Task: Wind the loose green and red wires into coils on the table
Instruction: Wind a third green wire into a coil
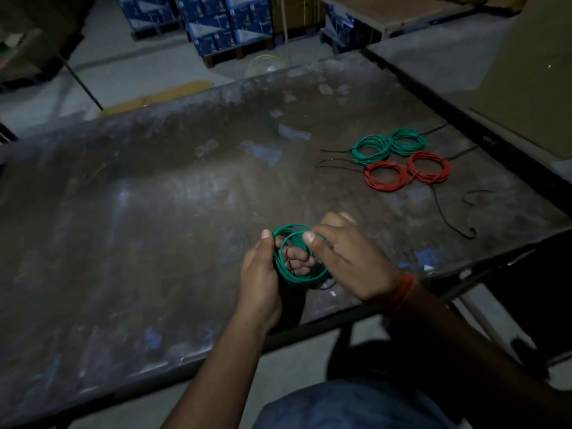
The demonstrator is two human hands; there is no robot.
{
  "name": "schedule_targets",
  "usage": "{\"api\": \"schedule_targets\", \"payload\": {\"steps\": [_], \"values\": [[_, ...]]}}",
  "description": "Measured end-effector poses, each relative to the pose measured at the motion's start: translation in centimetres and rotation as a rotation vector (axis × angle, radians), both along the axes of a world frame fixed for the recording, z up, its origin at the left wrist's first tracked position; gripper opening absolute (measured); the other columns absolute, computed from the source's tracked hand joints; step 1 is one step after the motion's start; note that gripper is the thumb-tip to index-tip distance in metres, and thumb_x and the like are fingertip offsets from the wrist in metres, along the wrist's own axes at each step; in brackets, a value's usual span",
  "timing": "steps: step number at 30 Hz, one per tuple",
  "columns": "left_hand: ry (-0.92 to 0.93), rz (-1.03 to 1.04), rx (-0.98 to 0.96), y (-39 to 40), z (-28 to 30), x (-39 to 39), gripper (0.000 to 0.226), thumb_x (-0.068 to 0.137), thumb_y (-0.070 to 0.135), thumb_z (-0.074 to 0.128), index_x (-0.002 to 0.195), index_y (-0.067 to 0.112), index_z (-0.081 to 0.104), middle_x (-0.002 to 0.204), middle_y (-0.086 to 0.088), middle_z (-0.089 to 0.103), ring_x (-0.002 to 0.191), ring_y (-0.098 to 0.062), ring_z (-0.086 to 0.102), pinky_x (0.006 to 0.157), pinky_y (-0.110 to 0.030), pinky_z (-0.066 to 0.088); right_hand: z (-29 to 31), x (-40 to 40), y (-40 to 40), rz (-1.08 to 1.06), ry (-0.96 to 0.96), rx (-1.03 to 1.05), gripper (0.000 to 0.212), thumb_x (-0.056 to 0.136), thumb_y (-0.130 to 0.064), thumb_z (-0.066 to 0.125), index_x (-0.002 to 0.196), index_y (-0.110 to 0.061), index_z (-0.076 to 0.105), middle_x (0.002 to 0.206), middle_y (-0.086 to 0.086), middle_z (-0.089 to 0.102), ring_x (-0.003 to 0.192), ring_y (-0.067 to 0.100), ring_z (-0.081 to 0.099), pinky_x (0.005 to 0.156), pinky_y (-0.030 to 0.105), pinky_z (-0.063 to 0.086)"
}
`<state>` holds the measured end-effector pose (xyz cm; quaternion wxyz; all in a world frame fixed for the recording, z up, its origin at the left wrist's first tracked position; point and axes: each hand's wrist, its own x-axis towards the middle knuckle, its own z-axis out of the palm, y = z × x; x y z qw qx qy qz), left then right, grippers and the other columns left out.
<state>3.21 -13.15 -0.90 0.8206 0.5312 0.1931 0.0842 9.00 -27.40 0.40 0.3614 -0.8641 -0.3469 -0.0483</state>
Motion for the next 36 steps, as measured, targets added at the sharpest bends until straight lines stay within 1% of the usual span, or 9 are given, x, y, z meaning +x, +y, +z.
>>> {"api": "schedule_targets", "payload": {"steps": [3, 7, 13, 17, 19, 23, 27, 32, 36], "values": [[0.009, 0.021, -0.081, -1.9, 0.6, 3.4, 0.049, 0.106, 0.032, 0.036, 0.065, 0.006, 0.044, 0.045, -0.002, 0.041, 0.035, -0.011, 0.037, 0.040, -0.019, 0.035, -0.6, 3.3, -1.5, -0.070, -0.022, 0.011, 0.040, 0.104, -0.044, 0.032, 0.078, -0.025, 0.056, 0.079, 0.000, 0.047, 0.080, 0.025, 0.051, 0.086, 0.043, 0.043], [0.066, -0.039, -0.250, -3.7, 0.9, 6.8, 0.047, 0.104, 0.031, 0.035, 0.060, 0.015, 0.033, 0.042, 0.006, 0.025, 0.031, -0.004, 0.020, 0.040, -0.021, 0.017, -1.5, 7.7, -3.7, -0.113, 0.047, 0.051, 0.037, 0.098, -0.048, 0.044, 0.071, -0.023, 0.049, 0.077, -0.004, 0.045, 0.082, 0.023, 0.051, 0.078, 0.046, 0.047], [0.252, -0.174, -0.350, -5.0, 1.0, 9.8, 0.039, 0.103, 0.033, 0.033, 0.073, 0.012, 0.047, 0.041, 0.008, 0.025, 0.029, -0.002, 0.018, 0.033, -0.017, 0.016, -2.9, 10.9, -5.2, -0.109, 0.128, 0.262, 0.015, 0.089, -0.038, 0.060, 0.081, -0.026, 0.060, 0.087, -0.009, 0.049, 0.080, 0.013, 0.051, 0.075, 0.035, 0.045], [0.261, -0.255, -0.204, -5.3, 1.4, 11.9, 0.035, 0.097, 0.034, 0.044, 0.074, 0.009, 0.050, 0.045, 0.007, 0.023, 0.032, -0.003, 0.016, 0.036, -0.017, 0.013, -3.6, 12.8, -5.9, -0.063, 0.498, 0.359, 0.015, 0.087, -0.045, 0.059, 0.096, -0.033, 0.060, 0.093, -0.006, 0.065, 0.084, 0.018, 0.065, 0.083, 0.053, 0.053], [0.247, -0.265, -0.104, -5.1, 1.6, 12.7, 0.035, 0.096, 0.035, 0.047, 0.073, 0.009, 0.051, 0.047, 0.005, 0.021, 0.034, -0.004, 0.015, 0.038, -0.015, 0.013, -3.6, 13.2, -6.0, -0.014, 0.632, 0.466, 0.011, 0.088, -0.038, 0.061, 0.093, -0.029, 0.059, 0.097, 0.000, 0.071, 0.093, 0.021, 0.068, 0.093, 0.053, 0.053], [0.192, -0.322, 0.010, -4.6, 1.8, 13.8, 0.031, 0.093, 0.033, 0.052, 0.072, 0.011, 0.048, 0.050, 0.002, 0.017, 0.036, -0.006, 0.013, 0.041, -0.012, 0.013, -3.7, 13.3, -5.7, -0.009, 0.682, 0.568, 0.015, 0.086, -0.039, 0.063, 0.086, -0.026, 0.056, 0.104, 0.001, 0.073, 0.105, 0.019, 0.068, 0.098, 0.047, 0.051], [0.165, -0.381, 0.013, -4.4, 1.6, 14.6, 0.031, 0.100, 0.029, 0.047, 0.073, 0.012, 0.047, 0.050, 0.002, 0.020, 0.036, -0.005, 0.015, 0.039, -0.011, 0.018, -4.6, 13.1, -5.4, -0.041, 0.672, 0.591, 0.016, 0.084, -0.045, 0.063, 0.083, -0.031, 0.055, 0.096, 0.002, 0.069, 0.094, 0.014, 0.066, 0.090, 0.044, 0.051], [0.182, -0.489, -0.050, -4.6, 2.0, 15.0, 0.032, 0.099, 0.029, 0.045, 0.072, 0.011, 0.045, 0.050, 0.003, 0.021, 0.037, -0.005, 0.016, 0.039, -0.012, 0.016, -5.2, 13.1, -6.3, -0.029, 0.701, 0.629, 0.008, 0.087, -0.041, 0.063, 0.084, -0.038, 0.057, 0.129, -0.004, 0.063, 0.121, 0.011, 0.061, 0.106, 0.042, 0.046], [0.174, -0.510, -0.115, -5.7, 2.1, 15.2, 0.033, 0.097, 0.030, 0.046, 0.071, 0.010, 0.046, 0.049, 0.003, 0.022, 0.036, -0.005, 0.016, 0.042, -0.014, 0.011, -4.9, 12.7, -7.2, -0.005, 0.747, 0.726, 0.007, 0.091, -0.034, 0.062, 0.089, -0.034, 0.055, 0.083, -0.008, 0.066, 0.079, 0.013, 0.058, 0.077, 0.034, 0.046]]}}
